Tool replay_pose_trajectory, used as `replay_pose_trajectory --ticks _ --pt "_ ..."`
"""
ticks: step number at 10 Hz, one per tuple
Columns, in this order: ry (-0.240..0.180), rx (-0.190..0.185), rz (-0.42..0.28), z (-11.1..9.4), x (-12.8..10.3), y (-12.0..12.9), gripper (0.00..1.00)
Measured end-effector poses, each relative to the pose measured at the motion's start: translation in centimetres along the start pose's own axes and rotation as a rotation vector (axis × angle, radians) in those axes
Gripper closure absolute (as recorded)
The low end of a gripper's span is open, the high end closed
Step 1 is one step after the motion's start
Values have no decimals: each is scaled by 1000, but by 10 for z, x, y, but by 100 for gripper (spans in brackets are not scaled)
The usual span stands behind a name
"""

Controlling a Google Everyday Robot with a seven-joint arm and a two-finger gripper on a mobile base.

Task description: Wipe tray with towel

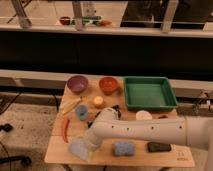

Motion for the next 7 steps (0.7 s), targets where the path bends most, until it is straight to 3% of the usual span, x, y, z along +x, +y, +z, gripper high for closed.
replay_pose_trajectory --ticks 4,7 --pt "-26 -50 18 22 16 -1 20" --pt "-29 -55 28 26 23 -4 20"
